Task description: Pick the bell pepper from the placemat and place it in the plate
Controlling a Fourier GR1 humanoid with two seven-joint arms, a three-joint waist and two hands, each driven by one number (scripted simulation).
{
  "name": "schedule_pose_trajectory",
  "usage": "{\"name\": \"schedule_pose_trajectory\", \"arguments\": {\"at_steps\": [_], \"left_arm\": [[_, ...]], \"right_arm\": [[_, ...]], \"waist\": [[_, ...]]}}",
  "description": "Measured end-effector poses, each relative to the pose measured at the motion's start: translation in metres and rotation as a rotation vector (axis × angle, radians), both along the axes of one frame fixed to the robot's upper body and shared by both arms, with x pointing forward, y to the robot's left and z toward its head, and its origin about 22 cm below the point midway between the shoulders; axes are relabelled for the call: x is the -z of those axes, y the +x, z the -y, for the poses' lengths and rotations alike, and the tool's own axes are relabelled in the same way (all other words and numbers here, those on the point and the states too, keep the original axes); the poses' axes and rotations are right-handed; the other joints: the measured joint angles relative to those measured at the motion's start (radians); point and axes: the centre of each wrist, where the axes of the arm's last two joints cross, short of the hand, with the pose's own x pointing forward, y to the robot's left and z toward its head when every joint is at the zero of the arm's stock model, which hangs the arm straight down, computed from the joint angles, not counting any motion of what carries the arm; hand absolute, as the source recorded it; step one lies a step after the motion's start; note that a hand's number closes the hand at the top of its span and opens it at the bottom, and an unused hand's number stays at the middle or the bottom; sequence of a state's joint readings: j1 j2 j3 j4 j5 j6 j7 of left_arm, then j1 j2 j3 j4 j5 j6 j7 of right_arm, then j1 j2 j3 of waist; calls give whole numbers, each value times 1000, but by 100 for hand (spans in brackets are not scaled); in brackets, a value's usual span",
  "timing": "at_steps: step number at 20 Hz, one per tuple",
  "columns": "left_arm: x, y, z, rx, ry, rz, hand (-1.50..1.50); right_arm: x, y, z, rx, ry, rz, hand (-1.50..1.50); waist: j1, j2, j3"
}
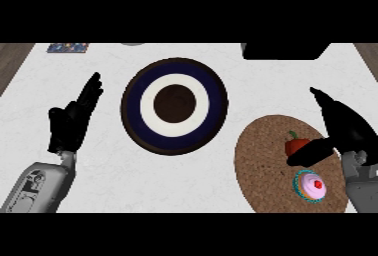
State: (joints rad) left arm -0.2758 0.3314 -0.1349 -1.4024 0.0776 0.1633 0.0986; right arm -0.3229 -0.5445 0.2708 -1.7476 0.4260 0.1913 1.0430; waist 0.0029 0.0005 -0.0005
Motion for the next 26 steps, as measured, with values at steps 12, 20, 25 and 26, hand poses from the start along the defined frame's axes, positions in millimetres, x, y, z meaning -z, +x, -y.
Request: {"name": "schedule_pose_trajectory", "arguments": {"at_steps": [12,20,25,26], "left_arm": [[10,0,1,-3,-2,5,0],[9,-2,0,-7,-6,1,0],[8,-4,-4,0,-7,-1,0],[8,-5,0,2,-6,-1,0]], "right_arm": [[52,8,10,20,-33,-162,-150],[80,7,24,53,-44,-218,-150],[88,14,29,39,-76,-178,150],[91,11,26,37,-87,-167,150]], "waist": [[-2,0,1],[-2,0,0],[-1,0,1],[-1,-1,0]]}}
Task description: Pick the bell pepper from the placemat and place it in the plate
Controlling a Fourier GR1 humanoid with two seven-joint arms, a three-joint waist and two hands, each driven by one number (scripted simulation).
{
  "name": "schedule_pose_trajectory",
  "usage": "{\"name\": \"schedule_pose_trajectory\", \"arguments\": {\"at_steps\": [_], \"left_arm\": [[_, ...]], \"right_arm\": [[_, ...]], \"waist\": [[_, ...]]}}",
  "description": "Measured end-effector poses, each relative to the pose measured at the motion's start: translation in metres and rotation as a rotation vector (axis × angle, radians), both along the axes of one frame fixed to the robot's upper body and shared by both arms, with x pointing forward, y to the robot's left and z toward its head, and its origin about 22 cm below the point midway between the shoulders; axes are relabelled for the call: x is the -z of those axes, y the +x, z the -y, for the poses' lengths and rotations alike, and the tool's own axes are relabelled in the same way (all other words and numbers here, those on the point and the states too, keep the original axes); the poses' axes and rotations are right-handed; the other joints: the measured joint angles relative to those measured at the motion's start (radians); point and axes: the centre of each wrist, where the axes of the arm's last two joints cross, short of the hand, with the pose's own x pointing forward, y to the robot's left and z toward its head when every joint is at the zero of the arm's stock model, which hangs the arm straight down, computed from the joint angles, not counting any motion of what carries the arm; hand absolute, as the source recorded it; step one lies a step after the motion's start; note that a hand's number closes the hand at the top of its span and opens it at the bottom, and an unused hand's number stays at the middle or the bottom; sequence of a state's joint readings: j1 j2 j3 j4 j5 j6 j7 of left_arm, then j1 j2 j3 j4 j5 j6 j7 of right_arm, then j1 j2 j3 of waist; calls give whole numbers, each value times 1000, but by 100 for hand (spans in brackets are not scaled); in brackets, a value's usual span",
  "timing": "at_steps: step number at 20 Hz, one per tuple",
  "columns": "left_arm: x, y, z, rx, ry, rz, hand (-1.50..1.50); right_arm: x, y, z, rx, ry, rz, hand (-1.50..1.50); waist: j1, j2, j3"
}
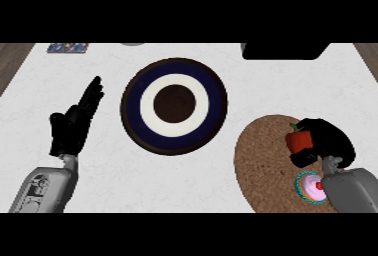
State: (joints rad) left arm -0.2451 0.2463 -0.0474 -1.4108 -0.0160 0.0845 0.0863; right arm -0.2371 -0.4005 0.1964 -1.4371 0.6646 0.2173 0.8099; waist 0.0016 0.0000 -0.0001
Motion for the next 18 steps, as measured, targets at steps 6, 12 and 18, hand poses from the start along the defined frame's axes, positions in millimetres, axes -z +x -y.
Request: {"name": "schedule_pose_trajectory", "arguments": {"at_steps": [6,12,18], "left_arm": [[-3,-1,2,-6,10,2,0],[0,3,2,-6,12,3,0],[-1,0,-11,-12,10,5,0]], "right_arm": [[2,2,1,-9,-24,50,150],[10,-20,-2,-35,18,114,150],[11,-57,-11,-82,102,243,150]], "waist": [[-1,0,0],[-5,-2,-1],[-9,-5,-4]]}}
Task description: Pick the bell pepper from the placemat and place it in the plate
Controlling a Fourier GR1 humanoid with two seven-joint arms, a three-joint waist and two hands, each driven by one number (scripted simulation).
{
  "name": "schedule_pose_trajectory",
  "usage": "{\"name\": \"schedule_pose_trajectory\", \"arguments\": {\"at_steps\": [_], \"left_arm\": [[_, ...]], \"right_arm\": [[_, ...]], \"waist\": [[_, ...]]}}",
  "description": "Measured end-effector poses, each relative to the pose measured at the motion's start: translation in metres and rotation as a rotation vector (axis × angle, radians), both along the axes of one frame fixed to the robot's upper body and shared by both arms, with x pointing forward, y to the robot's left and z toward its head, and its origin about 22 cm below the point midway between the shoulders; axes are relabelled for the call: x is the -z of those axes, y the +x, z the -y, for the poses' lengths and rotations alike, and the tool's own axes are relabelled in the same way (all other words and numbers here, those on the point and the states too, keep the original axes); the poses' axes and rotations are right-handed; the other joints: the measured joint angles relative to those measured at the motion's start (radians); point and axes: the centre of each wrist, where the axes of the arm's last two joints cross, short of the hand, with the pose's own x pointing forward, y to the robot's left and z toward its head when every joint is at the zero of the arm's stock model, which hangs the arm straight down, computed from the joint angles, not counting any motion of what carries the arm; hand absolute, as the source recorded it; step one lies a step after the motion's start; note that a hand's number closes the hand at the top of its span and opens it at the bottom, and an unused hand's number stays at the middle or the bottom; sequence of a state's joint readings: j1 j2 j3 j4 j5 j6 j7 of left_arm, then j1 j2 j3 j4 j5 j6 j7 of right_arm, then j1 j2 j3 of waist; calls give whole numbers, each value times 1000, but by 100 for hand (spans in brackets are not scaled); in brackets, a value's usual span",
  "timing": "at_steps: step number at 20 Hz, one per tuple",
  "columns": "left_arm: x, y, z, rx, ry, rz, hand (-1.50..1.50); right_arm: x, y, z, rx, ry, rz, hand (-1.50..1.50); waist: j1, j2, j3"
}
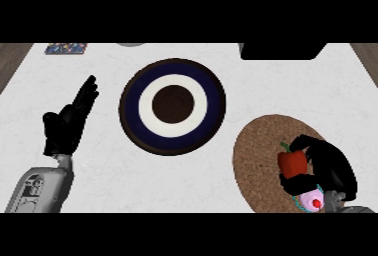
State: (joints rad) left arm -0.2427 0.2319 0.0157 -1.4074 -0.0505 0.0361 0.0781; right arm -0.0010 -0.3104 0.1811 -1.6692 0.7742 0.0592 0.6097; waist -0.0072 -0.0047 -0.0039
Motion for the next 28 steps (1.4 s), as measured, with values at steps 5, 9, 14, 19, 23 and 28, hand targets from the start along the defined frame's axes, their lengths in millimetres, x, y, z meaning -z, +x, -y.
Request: {"name": "schedule_pose_trajectory", "arguments": {"at_steps": [5,9,14,19,23,28], "left_arm": [[2,-1,3,-3,-3,-3,0],[-1,-2,8,2,-2,-5,0],[1,1,13,5,-3,1,0],[3,4,16,9,-7,-1,0],[4,5,18,10,-7,3,0],[-1,3,18,18,1,4,0]], "right_arm": [[-28,-7,-4,-15,25,276,150],[-59,-9,-13,-72,48,443,150],[-92,-2,-37,-166,113,569,150],[-111,23,-80,-221,219,564,150],[-111,51,-117,-248,276,532,150],[-106,87,-154,-282,324,504,150]], "waist": [[-4,0,3],[1,1,3],[6,3,3],[14,5,3],[19,7,3],[25,8,4]]}}
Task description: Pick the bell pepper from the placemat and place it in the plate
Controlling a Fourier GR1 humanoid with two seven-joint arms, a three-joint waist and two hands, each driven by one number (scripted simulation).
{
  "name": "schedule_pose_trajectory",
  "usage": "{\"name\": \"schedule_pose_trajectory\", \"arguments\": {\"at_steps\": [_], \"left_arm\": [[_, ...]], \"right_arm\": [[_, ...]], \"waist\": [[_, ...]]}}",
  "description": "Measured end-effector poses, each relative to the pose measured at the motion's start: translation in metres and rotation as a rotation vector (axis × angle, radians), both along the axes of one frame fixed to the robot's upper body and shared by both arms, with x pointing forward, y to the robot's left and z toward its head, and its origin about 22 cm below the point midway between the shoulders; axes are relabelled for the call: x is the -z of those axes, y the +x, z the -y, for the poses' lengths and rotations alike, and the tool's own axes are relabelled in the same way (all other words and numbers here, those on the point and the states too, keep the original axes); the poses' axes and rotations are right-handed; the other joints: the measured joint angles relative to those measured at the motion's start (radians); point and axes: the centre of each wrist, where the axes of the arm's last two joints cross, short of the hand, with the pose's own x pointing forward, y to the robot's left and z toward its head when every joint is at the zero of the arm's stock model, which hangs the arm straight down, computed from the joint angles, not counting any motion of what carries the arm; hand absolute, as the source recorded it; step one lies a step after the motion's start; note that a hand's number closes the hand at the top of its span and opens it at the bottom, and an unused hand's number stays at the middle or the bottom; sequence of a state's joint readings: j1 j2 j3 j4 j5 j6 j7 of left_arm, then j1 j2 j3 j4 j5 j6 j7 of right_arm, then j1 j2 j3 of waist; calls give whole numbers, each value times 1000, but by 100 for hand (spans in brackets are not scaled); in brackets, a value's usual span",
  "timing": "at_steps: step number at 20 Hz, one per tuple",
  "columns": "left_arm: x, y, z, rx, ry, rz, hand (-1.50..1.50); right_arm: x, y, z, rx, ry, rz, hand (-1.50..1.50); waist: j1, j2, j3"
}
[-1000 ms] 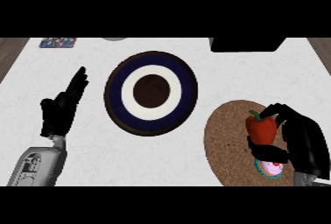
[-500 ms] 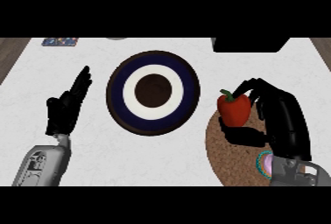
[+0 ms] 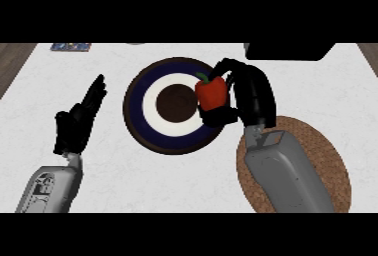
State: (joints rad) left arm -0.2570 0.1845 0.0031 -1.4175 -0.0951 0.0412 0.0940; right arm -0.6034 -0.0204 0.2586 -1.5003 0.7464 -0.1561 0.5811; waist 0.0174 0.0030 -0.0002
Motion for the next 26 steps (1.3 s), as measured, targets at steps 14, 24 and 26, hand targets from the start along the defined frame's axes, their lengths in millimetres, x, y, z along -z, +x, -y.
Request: {"name": "schedule_pose_trajectory", "arguments": {"at_steps": [14,24,26], "left_arm": [[-9,5,16,43,-6,11,0],[-12,11,20,64,-2,19,0],[-10,10,20,55,-3,14,0]], "right_arm": [[50,58,-55,30,-84,-226,-150],[64,68,-57,16,182,-184,-150],[60,66,-57,31,272,-145,-150]], "waist": [[38,9,0],[56,15,1],[46,12,1]]}}
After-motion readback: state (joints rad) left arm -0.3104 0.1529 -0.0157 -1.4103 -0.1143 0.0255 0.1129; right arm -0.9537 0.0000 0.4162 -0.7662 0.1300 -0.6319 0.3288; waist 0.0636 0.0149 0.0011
